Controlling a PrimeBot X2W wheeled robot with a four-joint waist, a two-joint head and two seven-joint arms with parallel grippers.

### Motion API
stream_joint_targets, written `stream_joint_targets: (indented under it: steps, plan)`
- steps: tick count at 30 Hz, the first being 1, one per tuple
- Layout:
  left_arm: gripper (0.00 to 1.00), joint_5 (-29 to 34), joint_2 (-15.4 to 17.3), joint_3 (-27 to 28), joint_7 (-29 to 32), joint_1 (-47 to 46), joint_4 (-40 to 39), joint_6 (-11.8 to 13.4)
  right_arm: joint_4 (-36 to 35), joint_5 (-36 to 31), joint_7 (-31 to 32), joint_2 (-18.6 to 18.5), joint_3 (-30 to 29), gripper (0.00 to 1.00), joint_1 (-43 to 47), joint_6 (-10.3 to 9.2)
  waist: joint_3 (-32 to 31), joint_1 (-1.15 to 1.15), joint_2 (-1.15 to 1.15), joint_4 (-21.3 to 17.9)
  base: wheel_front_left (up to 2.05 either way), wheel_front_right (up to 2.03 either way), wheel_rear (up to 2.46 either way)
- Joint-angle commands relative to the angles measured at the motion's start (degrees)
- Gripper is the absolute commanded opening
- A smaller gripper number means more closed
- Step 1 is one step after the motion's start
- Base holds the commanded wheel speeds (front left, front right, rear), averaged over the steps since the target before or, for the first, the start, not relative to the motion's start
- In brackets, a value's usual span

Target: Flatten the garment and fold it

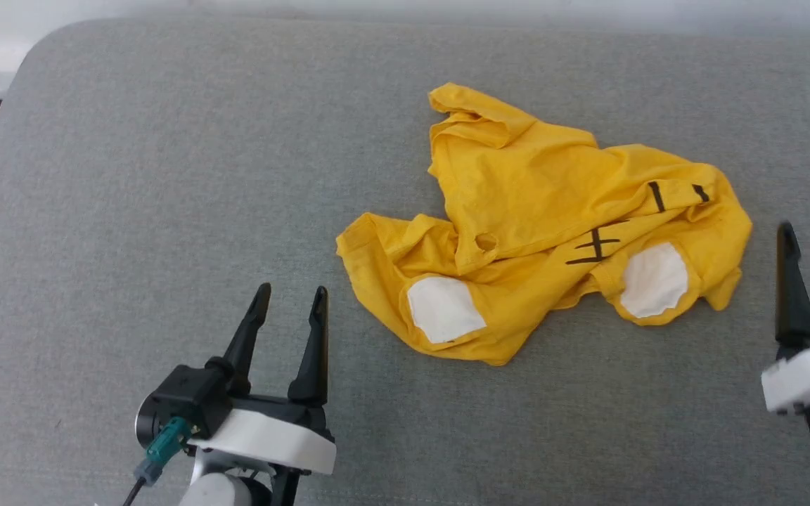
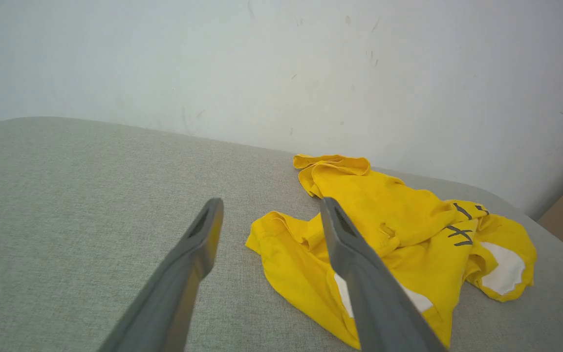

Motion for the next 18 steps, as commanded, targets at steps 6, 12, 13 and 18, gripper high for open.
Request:
stream_joint_targets:
  steps: [6, 12, 13, 18]
  plan:
    - [1.0, -0.5, 0.0, 0.6, -0.6, 2.5, 0.3, -0.4, 0.3, 3.1, -7.8, 0.4, -0.6, 1.0, 7.4, -0.05, -2.3, 0.01, 0.0, -2.2, 0.0, 0.0, 0.0]
    - [1.0, 0.0, 0.1, 1.1, -0.8, 4.1, 1.0, 0.0, 5.4, 6.3, -15.6, 0.4, 1.4, 1.0, 12.1, -0.05, -3.5, 0.01, 0.0, -3.3, 0.0, 0.0, 0.0]
    - [1.0, 0.0, 0.1, 1.3, -0.8, 4.3, 1.0, 0.1, 6.2, 6.7, -16.5, 0.4, 1.9, 1.0, 12.3, -0.05, -3.7, 0.01, 0.0, -3.5, 0.0, 0.0, 0.0]
    - [1.0, 0.6, 0.3, 1.2, -0.8, 4.9, 1.4, 0.4, 7.7, 6.8, -18.6, 0.4, 3.8, 1.0, 12.4, -0.05, -4.5, 0.01, 0.0, -4.1, 0.0, 0.0, 0.0]
